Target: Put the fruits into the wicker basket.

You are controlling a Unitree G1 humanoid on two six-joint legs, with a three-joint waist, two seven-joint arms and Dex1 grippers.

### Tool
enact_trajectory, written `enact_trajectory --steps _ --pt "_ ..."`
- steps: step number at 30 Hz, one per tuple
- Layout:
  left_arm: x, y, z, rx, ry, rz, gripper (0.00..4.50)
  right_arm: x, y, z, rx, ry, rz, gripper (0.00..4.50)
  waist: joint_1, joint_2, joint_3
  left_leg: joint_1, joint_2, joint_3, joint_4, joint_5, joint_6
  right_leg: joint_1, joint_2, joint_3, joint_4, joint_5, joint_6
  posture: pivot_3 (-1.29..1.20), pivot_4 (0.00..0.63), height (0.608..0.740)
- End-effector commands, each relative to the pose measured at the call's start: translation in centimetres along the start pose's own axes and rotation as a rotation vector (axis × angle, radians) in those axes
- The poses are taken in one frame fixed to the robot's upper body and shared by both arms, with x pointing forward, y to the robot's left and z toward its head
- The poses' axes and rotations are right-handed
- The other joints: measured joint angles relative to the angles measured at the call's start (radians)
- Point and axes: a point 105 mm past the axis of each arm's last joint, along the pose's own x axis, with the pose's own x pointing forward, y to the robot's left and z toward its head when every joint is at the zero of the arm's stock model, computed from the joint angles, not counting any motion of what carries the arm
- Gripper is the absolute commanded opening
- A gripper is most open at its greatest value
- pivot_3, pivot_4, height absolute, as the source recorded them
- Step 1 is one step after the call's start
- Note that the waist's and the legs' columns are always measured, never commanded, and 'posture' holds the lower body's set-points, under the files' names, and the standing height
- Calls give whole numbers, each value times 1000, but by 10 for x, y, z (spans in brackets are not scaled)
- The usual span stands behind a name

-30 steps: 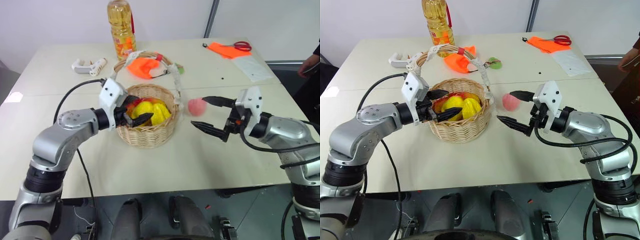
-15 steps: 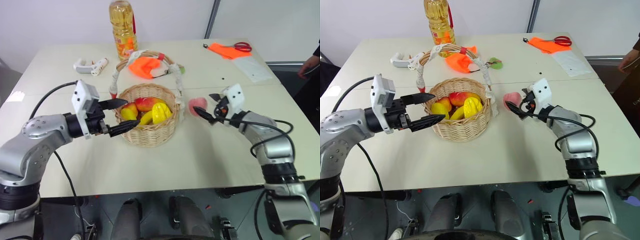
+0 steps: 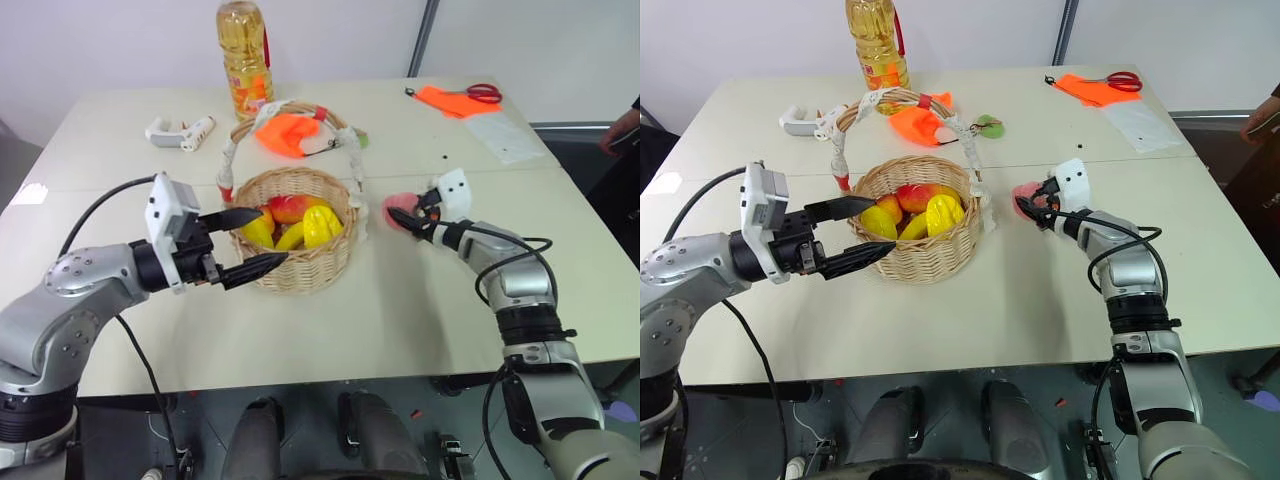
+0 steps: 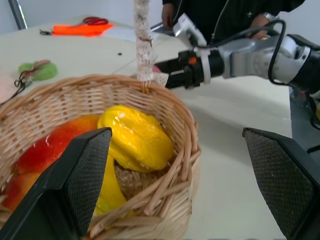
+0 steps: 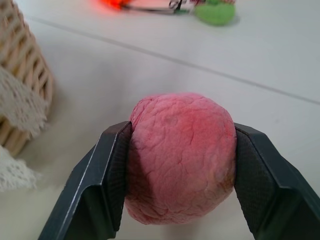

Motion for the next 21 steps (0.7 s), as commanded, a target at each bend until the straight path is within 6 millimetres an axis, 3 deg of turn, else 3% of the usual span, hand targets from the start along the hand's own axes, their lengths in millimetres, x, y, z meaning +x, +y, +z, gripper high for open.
enact_trajectory --steps 1,4,7,11,15,18,21 --pt "-16 17 3 63 -68 126 4500 -30 2 34 -139 -90 48 2399 2 0 0 0 0 0 0 0 0 0 0 0 0 0 0 0 150 740" --pt "-29 23 -3 71 -82 169 4500 -60 29 50 -245 -136 226 2399 5 0 0 0 0 0 -1 0 0 0 0 0 0 -1 1 0 150 740" --pt "-39 26 -11 67 -69 182 4500 -87 66 66 -234 -192 443 2399 0 0 0 0 0 0 0 0 0 0 0 0 -1 -2 -1 0 150 740" --pt "-44 28 -17 73 -52 185 4500 -98 117 85 -192 -252 654 2399 -4 0 0 2 1 0 0 0 0 1 1 0 0 -4 -2 0 150 740" --pt "-43 27 -13 69 -85 171 4500 -67 155 95 -197 -284 655 2399 -5 0 0 2 1 0 1 0 0 1 1 0 0 -2 -5 0 150 740" --pt "-43 26 -14 69 -84 168 4500 -28 162 101 -153 -265 533 2399 -3 0 0 1 1 0 1 0 0 0 0 0 0 0 -8 0 150 740" --pt "-43 24 -13 64 -96 162 4500 -9 168 104 -160 -254 488 2399 3 0 0 -1 1 0 1 0 0 -2 0 0 -1 0 -8 0 150 740"
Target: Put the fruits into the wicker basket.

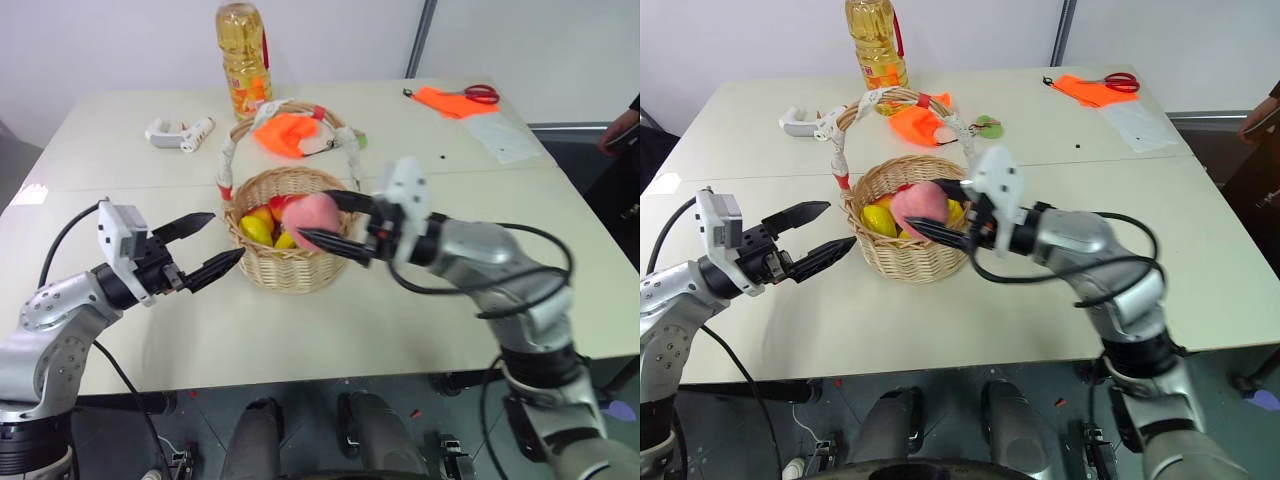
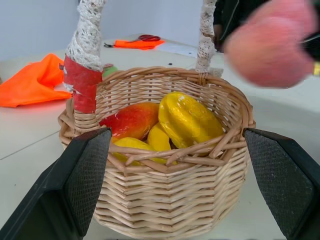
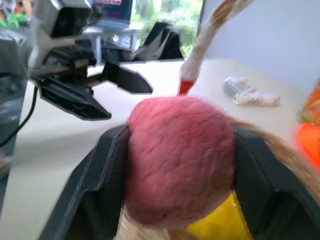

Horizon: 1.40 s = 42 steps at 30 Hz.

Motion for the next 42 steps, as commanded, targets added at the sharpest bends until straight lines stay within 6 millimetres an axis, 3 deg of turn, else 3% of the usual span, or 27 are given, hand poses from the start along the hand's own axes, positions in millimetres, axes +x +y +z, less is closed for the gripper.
enact_trajectory --steps 1,4,5,7,10,13,16,22,25,28,30,35,36,42 --pt "-3 -2 11 31 -44 -2 4500 15 -8 2 -52 15 -64 2869 6 0 0 -1 0 0 0 0 0 0 0 0 0 0 1 0 150 740" --pt "-3 -4 10 33 -43 1 4500 17 -7 4 -78 6 -66 4317 5 0 0 -3 -1 0 0 0 0 -1 -1 0 -2 -1 2 0 150 740" --pt "-3 -4 10 33 -45 2 4500 16 -7 8 -99 -9 -68 4423 4 0 0 -3 -1 0 0 0 0 -1 -1 0 -3 -1 2 0 150 740" --pt "-3 -5 10 34 -46 5 4500 10 -7 14 -127 -34 -68 4423 3 0 0 -4 -1 0 0 0 0 -2 -1 0 -2 -1 2 0 150 740" --pt "-4 -6 9 33 -48 6 4500 -21 2 22 -117 -92 34 4423 9 0 0 -4 -1 -1 0 0 0 -2 -1 -1 -2 -1 2 0 150 740" --pt "-3 -6 9 29 -53 4 4500 -52 6 16 -44 -77 76 4423 7 0 0 -5 -1 -1 0 0 0 -1 -1 -1 -3 -1 3 0 150 740" --pt "0 -7 9 25 -58 -6 4500 -65 -1 9 11 -67 16 4423 -3 0 0 -2 -1 0 0 0 0 0 -1 -1 -2 -1 2 0 150 740" --pt "9 -6 9 24 -71 -40 4500 -53 -52 -11 44 -37 -285 4423 -7 0 0 2 1 -1 -1 0 0 0 2 0 0 -1 2 0 150 740" --pt "12 -7 11 26 -77 -52 4500 -40 -65 -19 72 -37 -334 4423 -11 0 0 1 0 0 0 0 0 0 1 0 0 0 0 0 150 740" --pt "16 -11 13 26 -88 -66 4500 -29 -71 -26 112 -48 -352 3550 -13 0 0 0 0 0 -1 0 0 0 1 0 0 0 1 0 150 740" --pt "18 -13 13 25 -94 -72 4500 -28 -72 -24 121 -62 -355 2615 -13 0 0 -1 0 -1 -1 0 0 0 1 0 0 0 6 0 150 740" --pt "20 -18 11 16 -95 -83 4500 -45 -76 0 87 -144 -384 77 -12 0 0 -2 0 -1 -2 -1 1 0 0 0 -1 0 8 0 150 740" --pt "20 -18 11 15 -95 -84 4500 -49 -78 3 79 -149 -393 63 -12 0 0 -2 -1 -1 -1 -1 1 -1 0 0 -1 0 8 0 150 740" --pt "25 -19 11 10 -103 -97 4500 -124 -136 11 -41 -120 -752 63 0 0 0 -2 -1 -1 -1 -1 1 0 0 0 -1 -2 4 0 150 740"
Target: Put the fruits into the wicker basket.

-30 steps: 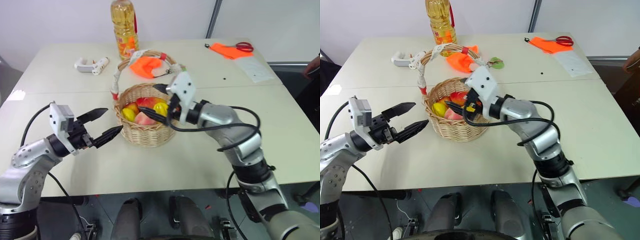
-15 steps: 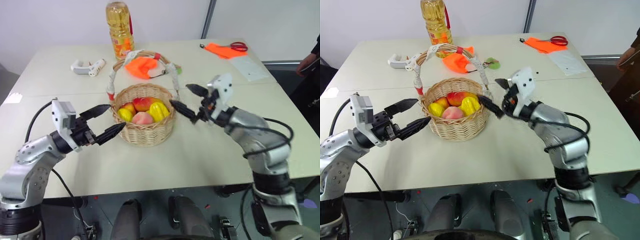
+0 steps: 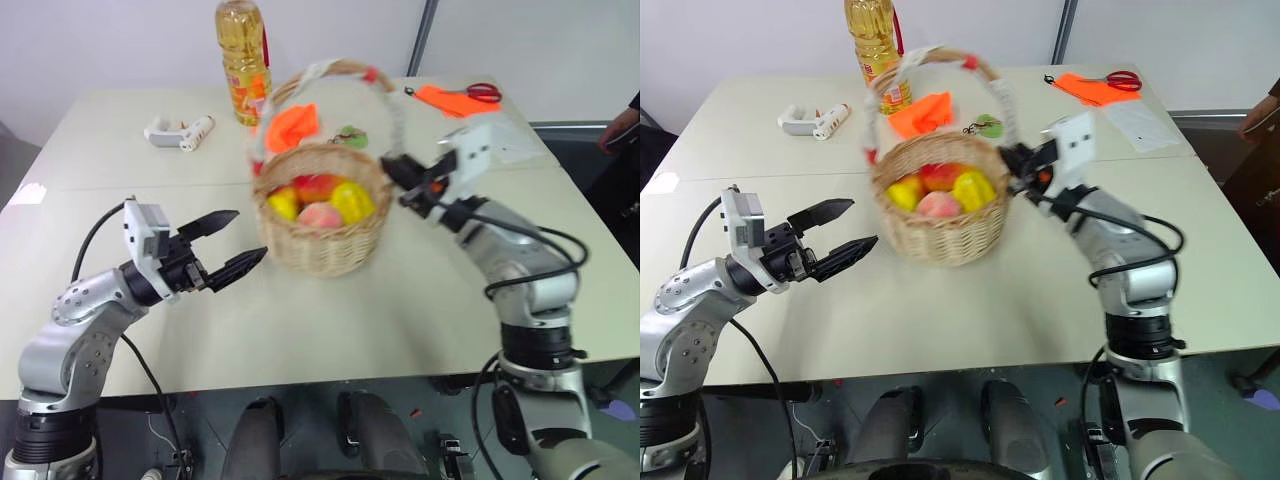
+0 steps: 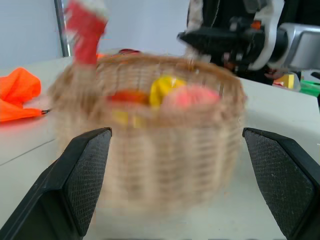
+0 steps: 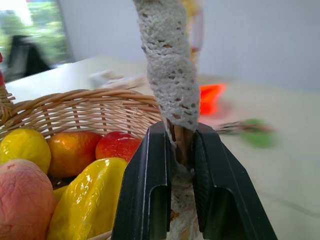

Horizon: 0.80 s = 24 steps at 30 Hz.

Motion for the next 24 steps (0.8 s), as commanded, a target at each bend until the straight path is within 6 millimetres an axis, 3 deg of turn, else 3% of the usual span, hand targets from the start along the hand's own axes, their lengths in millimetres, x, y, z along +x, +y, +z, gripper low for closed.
enact_trajectory --steps 1,4,9,10,11,16,17,24 --pt "6 -3 9 35 -35 -24 4500 -27 -66 22 -112 -58 -288 63 3 0 0 0 0 0 0 0 0 0 0 0 0 0 0 0 150 740" --pt "14 -3 9 33 -47 -45 4500 -55 -121 19 -178 -26 -544 63 8 0 0 0 -1 0 0 0 0 0 0 0 -1 0 0 0 150 740" --pt "27 -5 15 34 -86 -70 4500 -74 -153 10 -137 -39 -716 63 -4 1 0 1 -1 1 -1 0 0 0 0 2 -1 2 3 0 150 740" --pt "29 -5 15 34 -90 -72 4500 -75 -155 8 -133 -40 -721 1130 -9 1 0 2 -1 2 -1 0 0 0 1 3 0 2 3 0 150 740" --pt "30 -6 15 34 -91 -73 4500 -77 -155 7 -134 -41 -720 1486 -14 1 0 2 -1 2 -2 0 0 0 1 4 0 2 4 0 150 740" --pt "32 -7 12 28 -79 -79 4500 -83 -147 8 -165 -40 -662 4136 -24 1 0 3 0 1 -3 0 1 0 2 5 2 2 4 0 150 740" --pt "30 -6 11 25 -74 -76 4500 -88 -143 8 -179 -36 -633 4434 -23 1 0 3 0 1 -2 0 1 0 2 5 1 2 4 0 150 740" --pt "10 13 -4 10 7 32 4500 -130 -127 -4 -163 31 -496 4434 -17 1 0 3 -1 2 -1 0 1 1 1 5 1 1 5 0 150 740"
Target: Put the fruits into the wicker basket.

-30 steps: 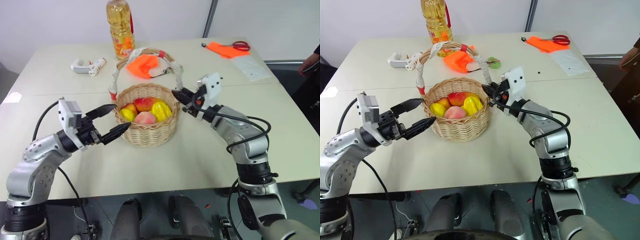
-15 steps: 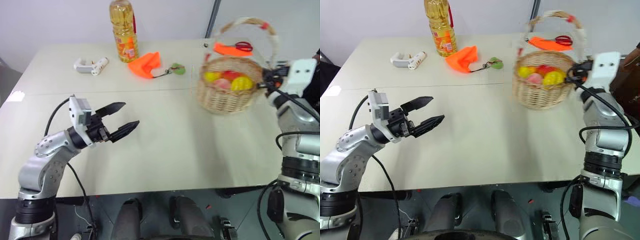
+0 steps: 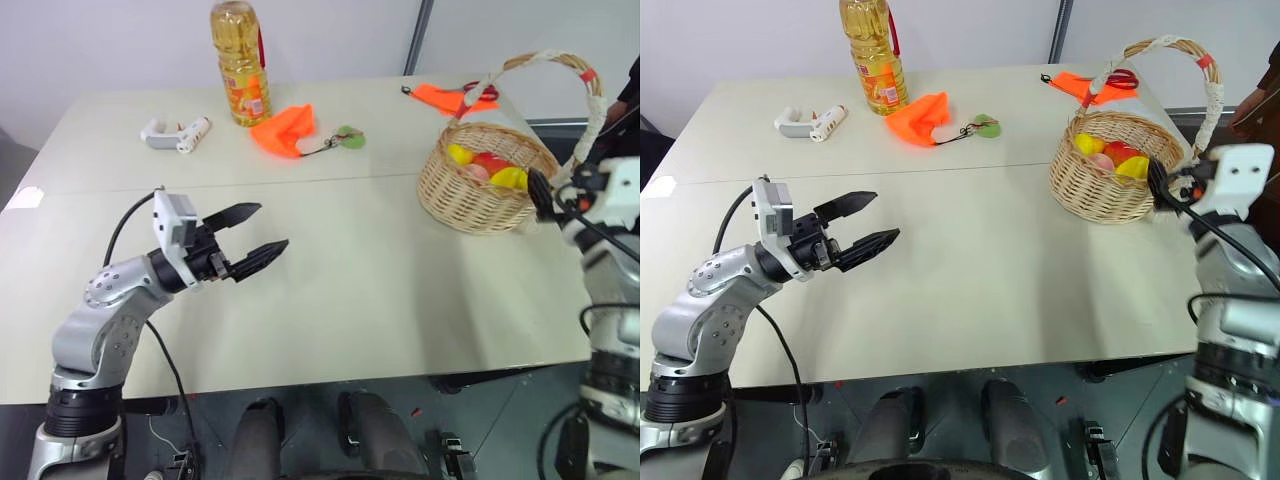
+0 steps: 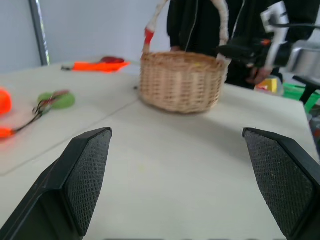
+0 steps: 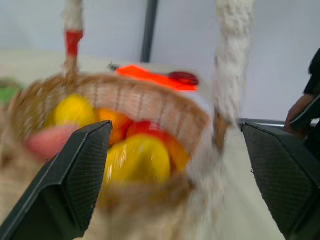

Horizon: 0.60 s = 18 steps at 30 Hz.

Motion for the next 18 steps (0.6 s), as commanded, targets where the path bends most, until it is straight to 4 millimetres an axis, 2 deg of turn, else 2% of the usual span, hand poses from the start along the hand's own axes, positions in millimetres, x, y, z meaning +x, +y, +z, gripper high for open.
enact_trajectory --steps 1,5,10,14,18 --pt "-15 15 -2 15 42 101 4500 -19 7 21 0 -71 118 4434 -1 0 0 0 0 0 0 0 0 0 0 0 0 0 0 0 150 740" --pt "-40 29 -25 22 165 226 4500 -38 58 12 -13 -39 414 4434 -15 1 0 3 1 1 -1 0 1 1 1 2 0 -3 -1 0 150 740" --pt "-59 37 -32 47 208 324 4500 -46 111 2 -18 -13 668 4434 -13 1 0 3 1 1 0 0 1 1 1 3 1 -3 -3 0 150 740" --pt "-72 38 -36 57 228 382 4500 -40 136 -8 -16 3 769 4434 -6 0 0 2 0 2 1 0 1 1 0 3 -1 -3 -3 0 150 740" --pt "-76 32 -36 51 218 379 4500 -31 145 -7 -11 -19 810 4434 -4 0 0 1 0 2 1 0 1 1 0 3 -2 -3 -3 0 150 740"
